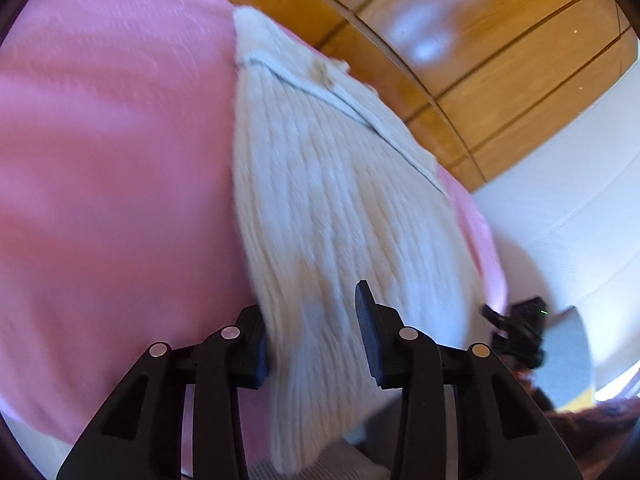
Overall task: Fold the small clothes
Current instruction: 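Grasp the sweater hem with both grippers and lift it off the bed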
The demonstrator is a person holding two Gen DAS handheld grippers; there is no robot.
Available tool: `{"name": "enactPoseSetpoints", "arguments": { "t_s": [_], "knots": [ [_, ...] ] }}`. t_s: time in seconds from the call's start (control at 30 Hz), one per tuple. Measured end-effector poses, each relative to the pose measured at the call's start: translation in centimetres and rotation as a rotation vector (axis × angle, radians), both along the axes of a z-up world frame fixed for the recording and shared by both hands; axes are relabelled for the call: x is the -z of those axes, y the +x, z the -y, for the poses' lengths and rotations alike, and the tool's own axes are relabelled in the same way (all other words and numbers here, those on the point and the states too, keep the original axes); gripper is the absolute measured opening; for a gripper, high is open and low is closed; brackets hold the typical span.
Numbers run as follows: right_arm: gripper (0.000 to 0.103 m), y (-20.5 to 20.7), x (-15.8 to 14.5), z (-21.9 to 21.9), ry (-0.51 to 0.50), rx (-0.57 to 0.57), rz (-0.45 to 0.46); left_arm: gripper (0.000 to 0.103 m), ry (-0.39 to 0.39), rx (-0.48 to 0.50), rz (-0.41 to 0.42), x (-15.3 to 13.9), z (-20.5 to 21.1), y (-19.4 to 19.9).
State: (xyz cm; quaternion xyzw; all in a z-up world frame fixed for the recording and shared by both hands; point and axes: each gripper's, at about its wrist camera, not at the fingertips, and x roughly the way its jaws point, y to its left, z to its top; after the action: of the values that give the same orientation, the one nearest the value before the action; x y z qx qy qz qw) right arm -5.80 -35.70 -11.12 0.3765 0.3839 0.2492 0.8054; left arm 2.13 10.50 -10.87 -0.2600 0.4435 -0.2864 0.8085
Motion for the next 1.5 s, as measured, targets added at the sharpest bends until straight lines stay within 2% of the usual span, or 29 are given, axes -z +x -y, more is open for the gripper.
{"name": "enactPoseSetpoints", "arguments": {
  "t_s": [0.1, 0.13, 0.17, 0.2, 0.23, 0.27, 0.3, 0.4, 0.5, 0.6, 0.8, 0.93, 1.03, 1.17, 1.27, 1.4, 1.5],
  "knots": [
    [0.035, 0.0, 0.1, -0.5, 0.004, -0.003, 0.003, 0.036, -0.070, 0.048, -0.042, 0.6, 0.5, -0.4],
    [0.027, 0.2, 0.1, -0.7, 0.004, -0.011, -0.006, 0.036, -0.086, 0.061, -0.051, 0.8, 0.7, -0.5],
    [0.013, 0.5, 0.1, -1.0, -0.011, -0.013, -0.013, 0.036, -0.095, 0.082, -0.061, 0.9, 1.1, -0.6],
    [0.008, 0.7, 0.0, -1.3, -0.029, -0.019, -0.017, 0.036, -0.080, 0.098, -0.060, 0.8, 1.7, -0.7],
    [0.008, 0.8, -0.1, -1.6, -0.048, -0.022, -0.009, 0.029, -0.061, 0.102, -0.050, 0.5, 2.0, -0.8],
    [0.008, 0.7, -0.5, -1.8, -0.055, -0.023, 0.006, 0.006, -0.032, 0.107, -0.048, 0.3, 2.4, -0.8],
    [0.008, 0.6, -0.8, -1.8, -0.054, -0.024, 0.025, 0.006, 0.023, 0.097, -0.042, -0.2, 3.0, -0.8],
    [0.007, 0.2, -2.8, -1.6, -0.014, -0.001, 0.127, 0.006, 0.045, 0.069, 0.027, -2.1, 3.4, -1.1],
    [0.007, -0.1, -5.2, -1.7, 0.034, -0.011, 0.225, 0.005, -0.012, 0.076, 0.113, -5.2, 3.2, -1.8],
    [0.007, -0.8, -7.9, -2.3, 0.032, -0.046, 0.330, 0.005, -0.078, 0.108, 0.224, -8.5, 2.9, -3.0],
    [0.007, -3.2, -11.7, -2.8, 0.048, -0.118, 0.481, 0.005, -0.223, 0.139, 0.290, -11.6, 1.0, -5.3],
    [0.007, -6.1, -13.4, -2.0, 0.097, -0.181, 0.535, 0.005, -0.301, 0.246, 0.289, -13.3, -0.2, -7.5],
    [0.007, -8.7, -14.3, -0.6, 0.158, -0.221, 0.554, 0.005, -0.373, 0.322, 0.253, -14.3, -0.8, -8.7],
    [0.007, -11.4, -14.4, 0.9, 0.246, -0.214, 0.583, 0.005, -0.469, 0.412, 0.207, -15.1, -1.0, -10.1],
    [0.007, -10.5, -13.4, 1.5, 0.261, -0.166, 0.553, 0.005, -0.470, 0.387, 0.148, -13.9, -0.5, -8.9],
    [0.007, -6.8, -12.1, 2.0, 0.311, -0.137, 0.486, 0.005, -0.534, 0.294, 0.038, -11.2, -0.3, -5.4],
    [0.007, -3.8, -12.3, 2.3, 0.330, -0.132, 0.462, 0.005, -0.591, 0.218, -0.031, -9.5, -0.9, -2.5]
  ]
}}
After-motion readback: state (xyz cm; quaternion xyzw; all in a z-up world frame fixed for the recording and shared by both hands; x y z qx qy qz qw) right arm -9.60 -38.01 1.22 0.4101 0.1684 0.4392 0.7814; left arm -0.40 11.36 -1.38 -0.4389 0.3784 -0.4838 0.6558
